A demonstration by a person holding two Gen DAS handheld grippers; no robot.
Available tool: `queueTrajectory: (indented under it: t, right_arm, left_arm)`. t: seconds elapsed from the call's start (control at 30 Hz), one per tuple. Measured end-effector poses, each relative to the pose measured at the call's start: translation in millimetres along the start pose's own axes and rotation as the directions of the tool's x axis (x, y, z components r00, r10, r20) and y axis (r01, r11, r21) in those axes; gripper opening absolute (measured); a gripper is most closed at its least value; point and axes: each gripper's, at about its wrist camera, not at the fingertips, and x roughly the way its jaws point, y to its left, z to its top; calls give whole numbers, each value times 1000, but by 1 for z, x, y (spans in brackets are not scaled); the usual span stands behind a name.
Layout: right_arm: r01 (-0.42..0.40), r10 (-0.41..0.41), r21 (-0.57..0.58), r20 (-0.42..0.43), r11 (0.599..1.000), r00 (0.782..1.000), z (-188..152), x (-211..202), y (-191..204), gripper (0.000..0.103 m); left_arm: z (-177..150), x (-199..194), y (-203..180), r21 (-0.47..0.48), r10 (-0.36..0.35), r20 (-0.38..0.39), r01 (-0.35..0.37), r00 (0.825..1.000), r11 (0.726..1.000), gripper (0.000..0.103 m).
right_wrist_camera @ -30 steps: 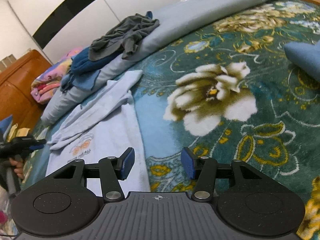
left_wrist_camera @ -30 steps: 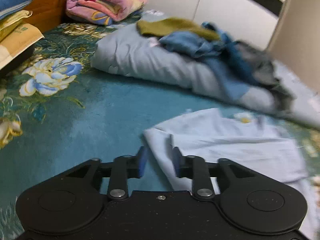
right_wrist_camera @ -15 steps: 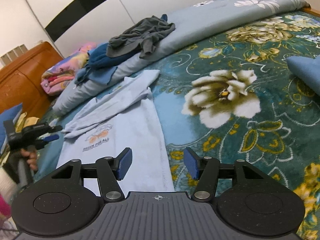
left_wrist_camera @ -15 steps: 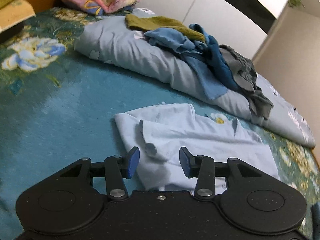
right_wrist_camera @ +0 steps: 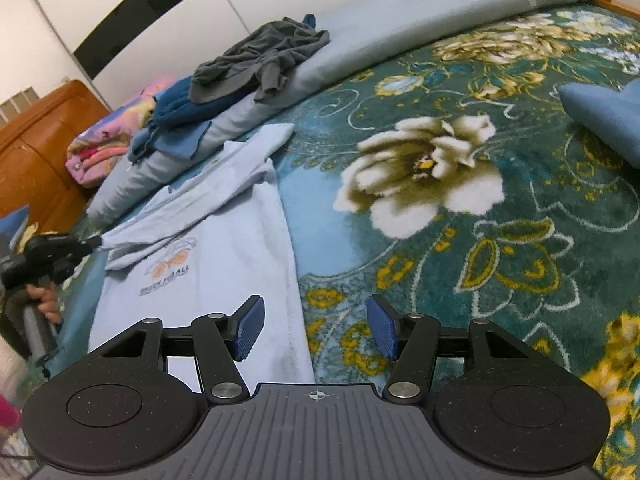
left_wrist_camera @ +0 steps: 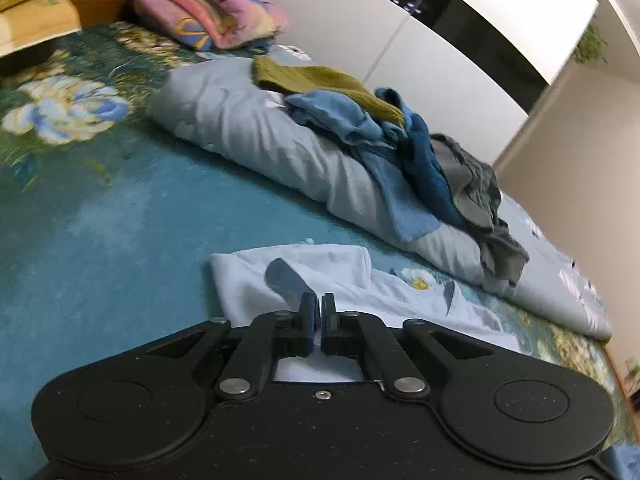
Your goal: Fold clothes
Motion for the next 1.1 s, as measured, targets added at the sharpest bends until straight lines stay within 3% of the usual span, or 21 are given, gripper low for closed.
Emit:
queueTrajectory:
  t: [0.13,0.23,0.33,0.47,0.57,0.83,1.0,1.1]
  right_arm:
    - [6,-5,7,-8,1000,1000,-1,2,-2,54]
    - [-3,3,4,-3,1000,1000,0,-1,1,54]
    - [-12,12,-5,12,1000,1000,2,-8,5,54]
    - [-20,20,-3,19,1000,1000,-2,-20,6,54]
    - [-25,25,-8,8,1000,1000,-11,-29,4,54]
    - [-63,59,-57,-76,996,995,-48,-47,6,54]
    - [-67,67,8,-106,998,992,-67,-42,-2,55]
    - [-110,114,48,-96,993,989,-72,-42,-4,51]
  left_arm:
    - [-10,12,0,105,102,-87,-92,991,990,1]
    - [-10,3,-1,99,102,-82,-94,991,991,4]
    - [-9,-20,-5,98,86,-75,-79,993,992,14]
    - [-30,-74,-6,120,25,-69,-16,997,993,39]
    - [-68,-119,1,113,-38,-108,50,993,992,40]
    - [-179,-200,22,151,-15,-216,49,976,987,40]
    - [-192,-214,20,121,-47,-255,80,966,989,40]
    - [-196,-212,17,78,-81,-278,106,957,991,40]
